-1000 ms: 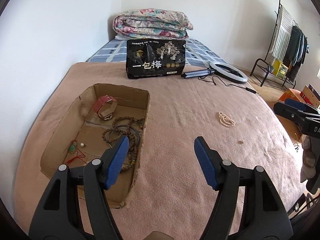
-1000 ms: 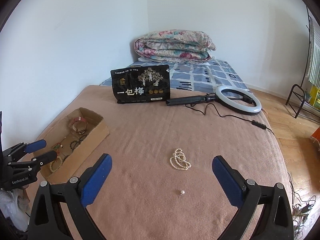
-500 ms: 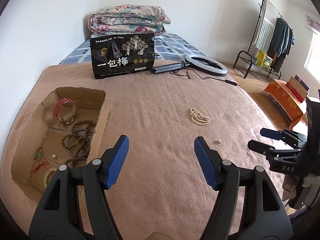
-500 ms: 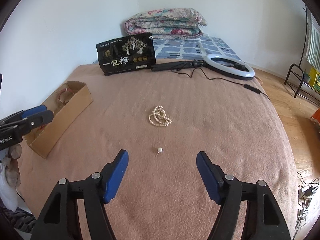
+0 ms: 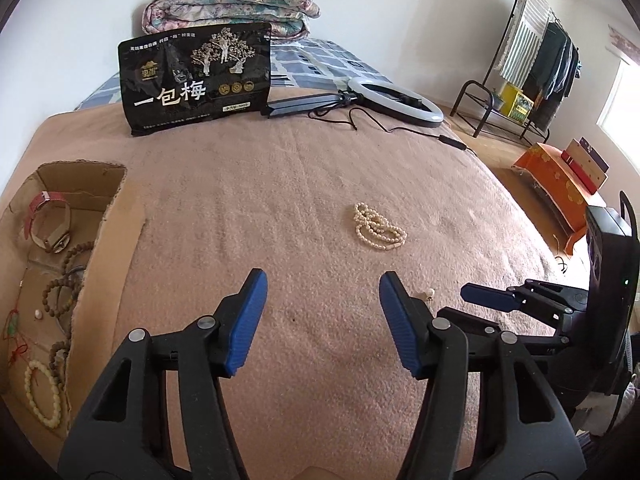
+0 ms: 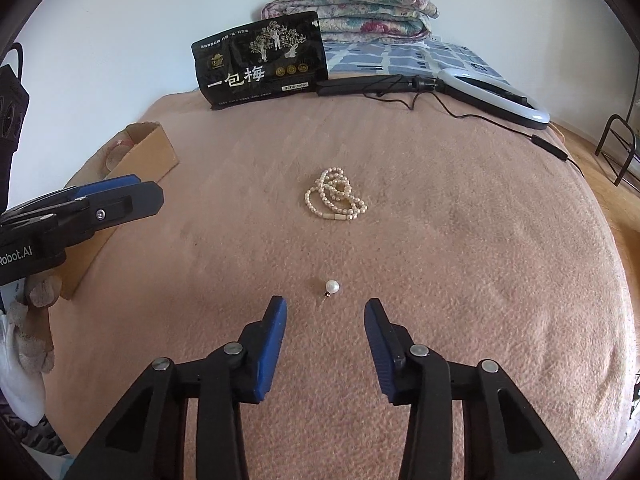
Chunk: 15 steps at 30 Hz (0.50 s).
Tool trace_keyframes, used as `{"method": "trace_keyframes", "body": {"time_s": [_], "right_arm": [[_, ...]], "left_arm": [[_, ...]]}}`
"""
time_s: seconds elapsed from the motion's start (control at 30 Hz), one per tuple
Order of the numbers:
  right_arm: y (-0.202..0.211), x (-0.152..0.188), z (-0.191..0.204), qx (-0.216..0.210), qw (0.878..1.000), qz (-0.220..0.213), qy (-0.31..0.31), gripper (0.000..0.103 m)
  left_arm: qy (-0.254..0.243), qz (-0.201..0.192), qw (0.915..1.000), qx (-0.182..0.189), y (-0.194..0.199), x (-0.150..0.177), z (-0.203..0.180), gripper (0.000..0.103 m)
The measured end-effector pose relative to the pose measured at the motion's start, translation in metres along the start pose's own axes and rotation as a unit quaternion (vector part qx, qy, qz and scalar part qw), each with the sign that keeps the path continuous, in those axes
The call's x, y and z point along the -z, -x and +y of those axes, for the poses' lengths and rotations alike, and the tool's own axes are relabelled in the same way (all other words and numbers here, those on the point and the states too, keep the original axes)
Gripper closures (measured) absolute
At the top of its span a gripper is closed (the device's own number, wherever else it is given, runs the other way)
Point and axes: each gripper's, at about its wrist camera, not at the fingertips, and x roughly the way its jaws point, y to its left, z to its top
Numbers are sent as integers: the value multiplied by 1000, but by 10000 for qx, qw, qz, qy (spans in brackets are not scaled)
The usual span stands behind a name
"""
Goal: Organize jewelry
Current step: 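Move the left tool to the pearl necklace while the right tool approaches a loose pearl bead, then close the left tool on the pearl necklace while the right tool grips the pearl bead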
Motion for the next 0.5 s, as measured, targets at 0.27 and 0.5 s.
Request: {"method": "trace_keyframes", "body": {"time_s": [0.27, 0.5], "right_arm": [[-19, -7, -4, 52, 9999, 123, 48, 71], [-24, -6, -7, 138, 9996, 172, 190, 80]], "left_arm": [[-9, 107, 9998, 148, -32, -9, -3, 45], [-72, 271, 9994, 217, -60, -13, -8, 45]]}}
